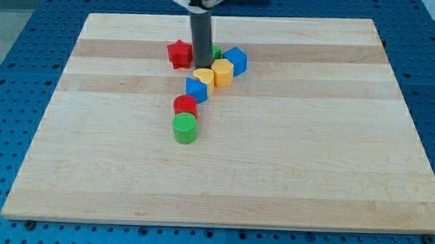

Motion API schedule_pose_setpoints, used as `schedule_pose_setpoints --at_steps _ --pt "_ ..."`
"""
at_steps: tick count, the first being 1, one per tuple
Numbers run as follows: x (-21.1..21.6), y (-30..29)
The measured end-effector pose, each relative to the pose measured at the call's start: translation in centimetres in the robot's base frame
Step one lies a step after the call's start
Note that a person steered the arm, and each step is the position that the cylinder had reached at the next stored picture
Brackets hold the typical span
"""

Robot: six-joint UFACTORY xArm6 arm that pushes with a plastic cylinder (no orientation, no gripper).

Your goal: Make a triangle out of red star green star and the yellow hexagon

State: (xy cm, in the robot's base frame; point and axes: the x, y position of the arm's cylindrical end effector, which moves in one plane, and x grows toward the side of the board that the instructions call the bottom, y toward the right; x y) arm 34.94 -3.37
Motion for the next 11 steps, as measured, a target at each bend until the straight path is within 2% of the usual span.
schedule_pose_setpoints --at_steps 5,6,7,8,9,10,11 --pt "0.7 18.4" --pt "0.4 19.6" --pt "-4.8 18.8" --pt "-9.3 12.4" --pt "-12.2 1.6" --pt "-13.4 -9.4" --pt "-11.0 -16.3"
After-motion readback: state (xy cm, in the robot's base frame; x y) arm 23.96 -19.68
